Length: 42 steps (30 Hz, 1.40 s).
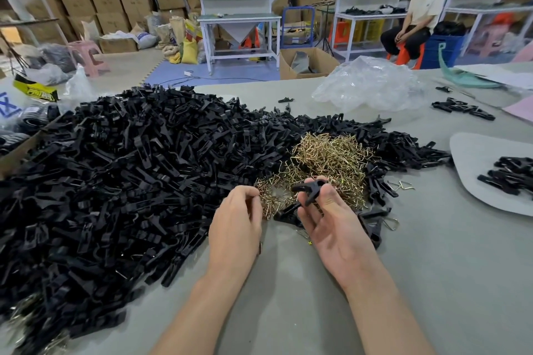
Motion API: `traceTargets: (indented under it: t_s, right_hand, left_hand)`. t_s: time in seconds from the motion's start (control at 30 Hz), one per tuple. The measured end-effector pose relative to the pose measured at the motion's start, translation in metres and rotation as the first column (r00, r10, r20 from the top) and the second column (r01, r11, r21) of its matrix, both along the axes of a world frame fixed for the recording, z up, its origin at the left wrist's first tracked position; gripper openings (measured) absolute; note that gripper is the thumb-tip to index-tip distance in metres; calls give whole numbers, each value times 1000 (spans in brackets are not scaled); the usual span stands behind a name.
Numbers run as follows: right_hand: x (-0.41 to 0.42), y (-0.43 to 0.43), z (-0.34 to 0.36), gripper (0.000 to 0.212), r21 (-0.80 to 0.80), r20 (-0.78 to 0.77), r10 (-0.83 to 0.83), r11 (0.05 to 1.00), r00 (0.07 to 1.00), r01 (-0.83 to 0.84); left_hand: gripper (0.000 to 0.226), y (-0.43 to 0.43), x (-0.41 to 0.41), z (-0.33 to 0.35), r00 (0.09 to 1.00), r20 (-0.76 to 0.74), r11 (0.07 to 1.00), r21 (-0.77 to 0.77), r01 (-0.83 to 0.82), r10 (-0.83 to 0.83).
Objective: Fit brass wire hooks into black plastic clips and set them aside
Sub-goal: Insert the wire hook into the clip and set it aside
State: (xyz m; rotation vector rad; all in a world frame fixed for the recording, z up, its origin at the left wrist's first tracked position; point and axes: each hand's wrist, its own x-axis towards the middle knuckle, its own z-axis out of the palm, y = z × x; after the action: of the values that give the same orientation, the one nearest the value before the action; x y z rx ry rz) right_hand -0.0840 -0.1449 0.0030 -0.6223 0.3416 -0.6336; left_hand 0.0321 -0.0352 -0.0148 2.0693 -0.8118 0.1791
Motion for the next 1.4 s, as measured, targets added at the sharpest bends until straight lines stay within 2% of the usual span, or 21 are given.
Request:
traceTargets:
  t_s: [0.07, 0.13, 0.23, 0.33, 0.47, 0.57, 0.73, 0.93, 1.23, 1.4]
  right_hand:
    - [1, 1, 1, 29, -12, -9, 6, 1000, 1000, -6]
    - [1, 2, 1, 26, -18, -16, 14, 1000, 1000, -14]
    - [2, 3, 1, 26, -14, -17, 24, 1000, 1000, -24]
    - [3, 3, 0, 26, -2, -20, 29, 1000, 999, -29]
    - [2, 2, -1, 31, 45, 27, 15, 999, 1000, -17]
    - [3, 1, -1, 26, 94, 70, -24, 995, 997, 18]
    - [4, 1, -2, 23, 72, 99, -25, 997, 995, 18]
    - [5, 1, -5, 21, -71, 116, -27, 997, 993, 36]
    - [10, 10, -6, 19, -315, 72, -27, 948, 997, 48]
    - [11, 13, -7, 23, -428, 46, -32, 903, 998, 49]
  left_hand:
    - [6, 1, 1, 2, 999, -33, 995, -88, 38, -41]
    - [13, 2, 1, 6, 995, -66, 977, -205, 59, -74]
    - [16, 1, 3, 11, 957, -270, 939, -345, 4, -103]
    - [10, 1, 3, 12, 882, -445, 908, -416, -48, -157]
    - [6, 2, 1, 16, 831, -524, 896, -438, -75, -187]
    - [8, -1, -9, 18, 753, -586, 857, -512, -58, -300]
    - [21, -13, -31, 16, 616, -646, 816, -578, -8, -451]
    - [34, -14, -29, 23, 443, -728, 761, -633, -140, -523]
    - [22, -10, -29, 21, 404, -739, 750, -640, -168, -540]
    - [28, -10, -31, 20, 414, -748, 740, -635, -221, -518]
